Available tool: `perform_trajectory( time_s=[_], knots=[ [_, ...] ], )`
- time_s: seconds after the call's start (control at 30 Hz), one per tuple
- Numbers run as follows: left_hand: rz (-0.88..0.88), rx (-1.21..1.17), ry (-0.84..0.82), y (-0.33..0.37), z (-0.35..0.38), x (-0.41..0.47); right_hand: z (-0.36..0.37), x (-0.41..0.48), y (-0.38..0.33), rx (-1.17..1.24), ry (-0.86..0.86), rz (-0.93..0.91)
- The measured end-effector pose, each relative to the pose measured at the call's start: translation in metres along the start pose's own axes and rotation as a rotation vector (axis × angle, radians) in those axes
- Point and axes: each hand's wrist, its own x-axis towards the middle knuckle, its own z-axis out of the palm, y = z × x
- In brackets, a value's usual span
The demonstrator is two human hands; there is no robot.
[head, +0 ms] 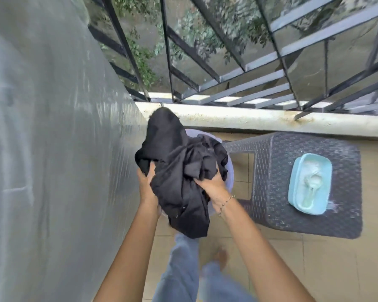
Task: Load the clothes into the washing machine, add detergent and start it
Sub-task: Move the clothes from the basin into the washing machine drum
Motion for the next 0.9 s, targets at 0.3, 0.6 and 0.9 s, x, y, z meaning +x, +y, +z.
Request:
perform_trajectory(
  time_s=[0.3, 0.6, 0.9],
  knots=[
    [0.359, 0.087, -0.297, 0.015, 0.010, -0.106, -0.011, -0.053, -0.032, 0.079, 0.276, -0.020],
    [0.442, 0.239, -0.069, 0.047, 0.021, -0.184, -0.017, -0.133, -0.098, 0.203, 0.254, -0.023],
    [0.464, 0.008, -0.169, 0.094, 0.007, -0.279, 0.009, -0.214, -0.179, 0.148, 0.063, -0.169]
  ],
)
